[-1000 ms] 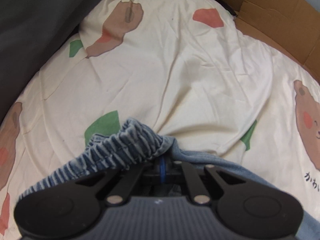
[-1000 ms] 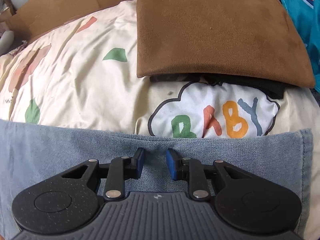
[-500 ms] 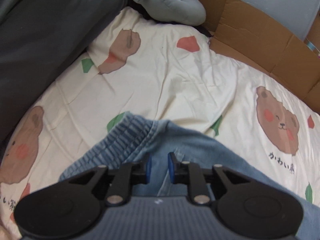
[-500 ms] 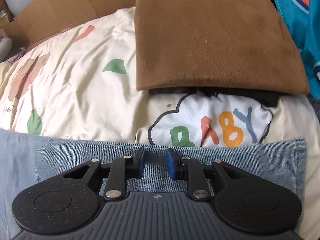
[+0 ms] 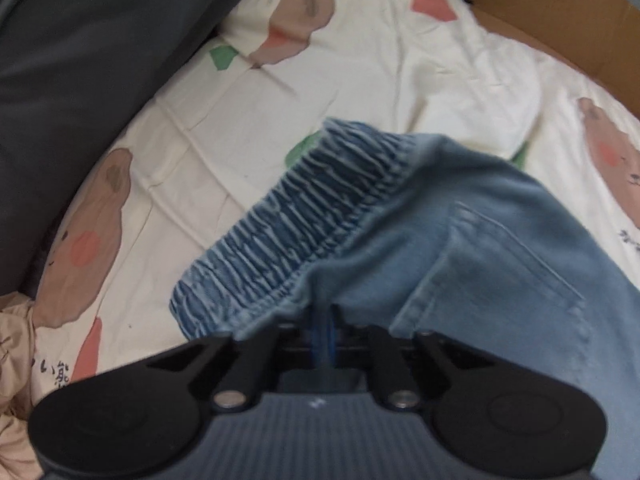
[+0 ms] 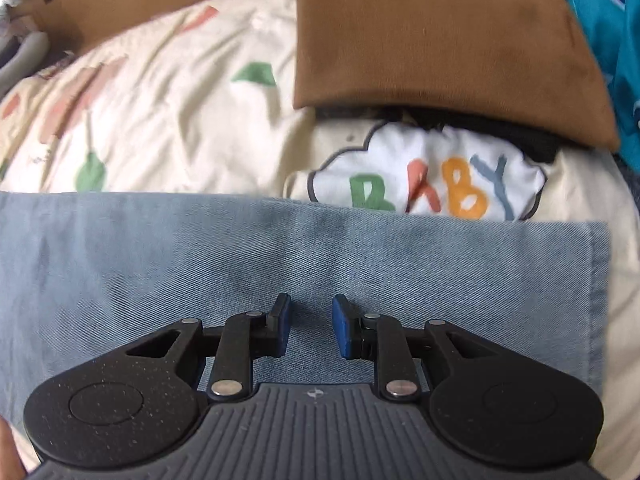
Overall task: Fold clothes
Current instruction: 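Lift the waistband with the left gripper, lay it down and open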
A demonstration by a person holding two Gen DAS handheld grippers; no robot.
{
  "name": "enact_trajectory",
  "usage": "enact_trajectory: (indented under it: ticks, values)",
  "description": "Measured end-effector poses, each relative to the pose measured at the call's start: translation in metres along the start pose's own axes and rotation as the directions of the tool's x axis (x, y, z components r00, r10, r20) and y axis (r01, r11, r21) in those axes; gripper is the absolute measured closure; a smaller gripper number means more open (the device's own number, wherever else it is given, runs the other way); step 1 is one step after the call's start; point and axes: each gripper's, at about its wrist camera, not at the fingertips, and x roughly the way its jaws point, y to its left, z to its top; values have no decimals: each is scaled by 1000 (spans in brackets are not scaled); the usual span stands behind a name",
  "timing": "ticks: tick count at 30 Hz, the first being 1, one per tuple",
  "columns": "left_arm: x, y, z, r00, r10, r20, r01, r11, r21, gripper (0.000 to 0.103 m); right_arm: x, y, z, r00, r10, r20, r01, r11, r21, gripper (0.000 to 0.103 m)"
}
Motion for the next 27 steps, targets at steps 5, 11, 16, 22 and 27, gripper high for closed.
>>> enact_trajectory:
  ticks: [5,11,16,22,27]
  values:
    - [9,2,7,999,-31,38,29,998,53,100,9,4,10,1000,-13,7,13,1000,8,74]
    - [-20,3,-1,995,-62,76,65,997,-44,82,10,-2,18,1000,11,0,-11,1000,13,74]
    - [-67,-26,-28,992,-111,62,111,994,1,67,-13,-14,14,1000,14,16,-14,1000,15,74]
    - [-108,-49,-48,988,-142,57,141,990,14,50,-60,-53,9,998,27,53,-29,999,30,73]
    - [-137,-65,-54,987,-147,62,146,989,15,47,-98,-86,-2,997,31,68,-34,999,40,71]
